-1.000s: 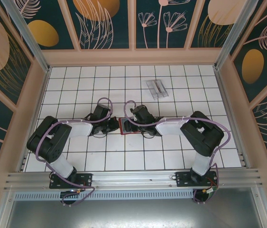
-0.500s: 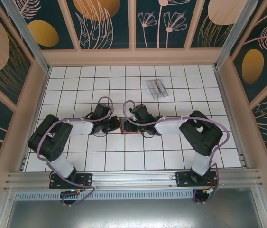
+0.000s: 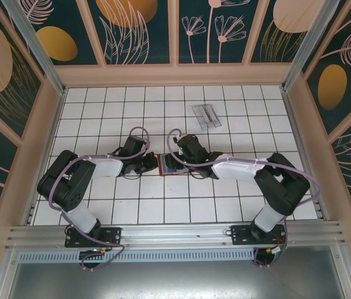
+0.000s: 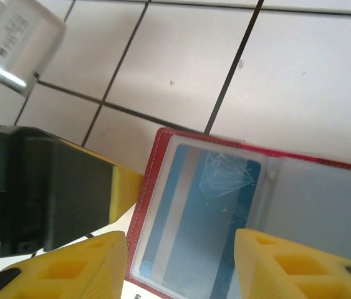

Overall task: Put the credit cards into the card holder
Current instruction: Insert the credit card into the card slot, then close the card holder at the center of the table.

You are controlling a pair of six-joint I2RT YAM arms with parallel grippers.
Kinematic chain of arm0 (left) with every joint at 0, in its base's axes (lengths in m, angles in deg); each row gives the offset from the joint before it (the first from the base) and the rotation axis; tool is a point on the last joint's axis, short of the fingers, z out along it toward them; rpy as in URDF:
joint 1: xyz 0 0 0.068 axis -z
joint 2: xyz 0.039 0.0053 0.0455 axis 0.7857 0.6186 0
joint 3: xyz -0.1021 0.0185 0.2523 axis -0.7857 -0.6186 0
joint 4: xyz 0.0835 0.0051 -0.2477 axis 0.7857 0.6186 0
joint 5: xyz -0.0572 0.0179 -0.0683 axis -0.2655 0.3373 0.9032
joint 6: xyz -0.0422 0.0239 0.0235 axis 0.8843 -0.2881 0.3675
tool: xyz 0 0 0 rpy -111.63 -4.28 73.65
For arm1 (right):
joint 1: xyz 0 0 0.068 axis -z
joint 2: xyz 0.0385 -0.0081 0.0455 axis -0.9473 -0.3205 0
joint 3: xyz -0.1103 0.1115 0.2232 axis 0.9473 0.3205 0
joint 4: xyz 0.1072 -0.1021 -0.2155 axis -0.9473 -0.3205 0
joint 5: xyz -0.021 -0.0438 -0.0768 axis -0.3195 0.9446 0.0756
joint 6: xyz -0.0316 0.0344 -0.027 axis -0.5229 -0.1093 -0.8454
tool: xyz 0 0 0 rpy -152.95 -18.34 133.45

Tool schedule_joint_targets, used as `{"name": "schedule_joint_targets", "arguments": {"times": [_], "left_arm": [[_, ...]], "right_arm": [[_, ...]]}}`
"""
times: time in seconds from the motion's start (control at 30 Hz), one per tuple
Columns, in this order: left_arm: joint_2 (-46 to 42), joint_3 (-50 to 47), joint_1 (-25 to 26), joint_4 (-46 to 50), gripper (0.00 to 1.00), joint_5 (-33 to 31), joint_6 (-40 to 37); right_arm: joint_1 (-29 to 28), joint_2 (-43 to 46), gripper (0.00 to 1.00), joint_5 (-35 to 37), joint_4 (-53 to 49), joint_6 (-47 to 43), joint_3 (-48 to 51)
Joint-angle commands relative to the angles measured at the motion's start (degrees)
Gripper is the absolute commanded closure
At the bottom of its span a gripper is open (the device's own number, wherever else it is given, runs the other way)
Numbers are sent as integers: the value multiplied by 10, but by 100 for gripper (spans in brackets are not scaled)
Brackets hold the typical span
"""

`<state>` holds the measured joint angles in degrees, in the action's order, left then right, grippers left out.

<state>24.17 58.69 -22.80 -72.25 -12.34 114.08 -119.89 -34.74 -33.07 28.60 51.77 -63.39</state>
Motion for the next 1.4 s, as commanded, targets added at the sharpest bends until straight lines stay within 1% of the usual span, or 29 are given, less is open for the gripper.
{"name": "schedule_joint_targets", "arguments": {"times": [0.0,0.17,0.23,0.37,0.43,0.53,0.67,0.77,0.87,0.97,1.03,1.1,1.2,1.27,1.37], "left_arm": [[53,1,10,10,100,-6,-26],[45,5,10,14,100,-4,-31],[44,10,10,24,100,-3,-34],[39,6,10,20,100,-4,-33],[42,10,10,27,100,-4,-35],[37,4,10,18,100,-4,-29],[41,7,10,20,100,0,-29],[39,3,10,12,100,2,-25],[38,7,10,23,100,2,-29],[32,3,10,19,100,-2,-26],[33,10,10,27,100,3,-27],[25,9,10,24,100,15,-20],[15,10,10,22,100,35,-10],[-9,14,10,25,100,51,-3],[-36,9,10,9,100,65,15]], "right_arm": [[17,36,49,47,-39,-16,20],[61,86,47,82,-82,13,44],[84,103,43,88,-107,22,52],[134,119,42,60,-121,24,74],[151,118,42,23,-111,21,85],[158,103,44,-29,-92,19,87],[158,76,46,-37,-80,22,85],[160,61,53,-38,-64,20,84],[166,46,69,-35,-56,24,84],[168,50,81,-36,-29,29,96],[169,48,90,-50,-15,31,100],[169,40,95,-76,-2,28,100],[162,27,99,-110,19,28,103],[155,15,100,-121,26,33,102],[139,-5,100,-134,37,42,95]]}}
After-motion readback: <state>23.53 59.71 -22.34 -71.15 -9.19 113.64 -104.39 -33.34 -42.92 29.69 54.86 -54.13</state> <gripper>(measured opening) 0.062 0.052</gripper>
